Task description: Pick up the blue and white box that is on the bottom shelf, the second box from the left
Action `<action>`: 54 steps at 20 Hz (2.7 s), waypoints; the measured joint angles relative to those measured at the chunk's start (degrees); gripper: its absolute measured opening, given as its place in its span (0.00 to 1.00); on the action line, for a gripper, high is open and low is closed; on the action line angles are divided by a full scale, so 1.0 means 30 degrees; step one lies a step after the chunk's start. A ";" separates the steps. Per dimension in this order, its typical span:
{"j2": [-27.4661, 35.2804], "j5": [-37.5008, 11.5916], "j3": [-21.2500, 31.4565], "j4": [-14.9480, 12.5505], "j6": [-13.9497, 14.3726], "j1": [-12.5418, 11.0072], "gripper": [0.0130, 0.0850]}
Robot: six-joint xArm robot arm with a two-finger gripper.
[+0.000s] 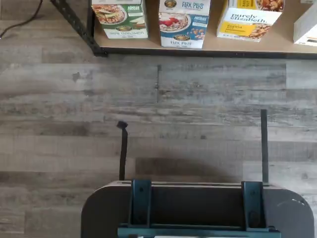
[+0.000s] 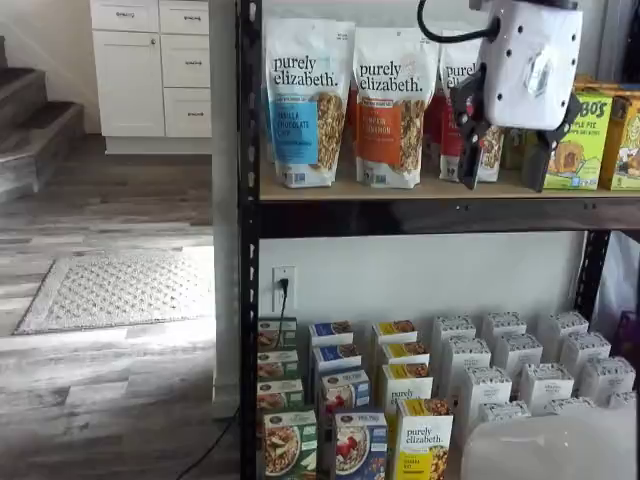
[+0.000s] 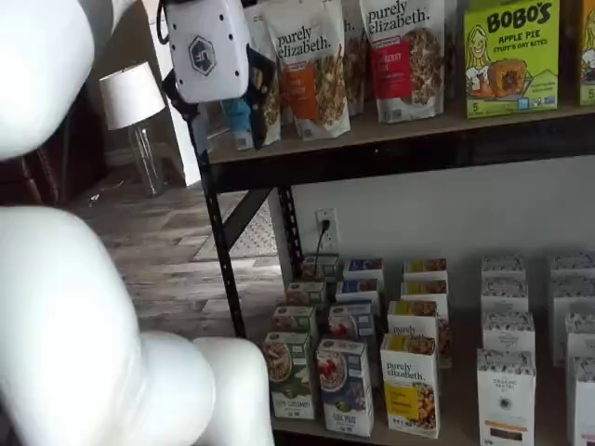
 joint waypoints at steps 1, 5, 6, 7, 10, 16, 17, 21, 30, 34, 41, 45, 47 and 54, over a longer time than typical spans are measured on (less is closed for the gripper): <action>0.0005 -0.0079 0.0075 -0.0038 0.0049 0.0069 1.00; -0.0059 -0.0657 0.0581 -0.0188 0.0256 0.0353 1.00; -0.0084 -0.0840 0.0740 -0.0208 0.0304 0.0415 1.00; -0.0080 -0.1017 0.0912 -0.0251 0.0372 0.0505 1.00; -0.0017 -0.1504 0.1450 -0.0400 0.0589 0.0789 1.00; -0.0073 -0.3251 0.3103 -0.0731 0.0856 0.1169 1.00; -0.0090 -0.3648 0.3452 -0.0748 0.0849 0.1169 1.00; -0.0096 -0.4881 0.4496 -0.0614 0.0695 0.1019 1.00; 0.0289 -0.7109 0.6231 -0.0520 0.0789 0.1197 1.00; -0.0001 -0.9055 0.7474 -0.0572 0.1166 0.1647 1.00; 0.0500 -1.0682 0.8576 -0.0621 0.1808 0.2337 1.00; 0.0864 -1.1526 0.9051 -0.0948 0.2203 0.2691 1.00; 0.1047 -1.1928 0.9271 -0.1070 0.2337 0.2802 1.00; 0.1723 -1.4116 1.0452 -0.0632 0.2010 0.2650 1.00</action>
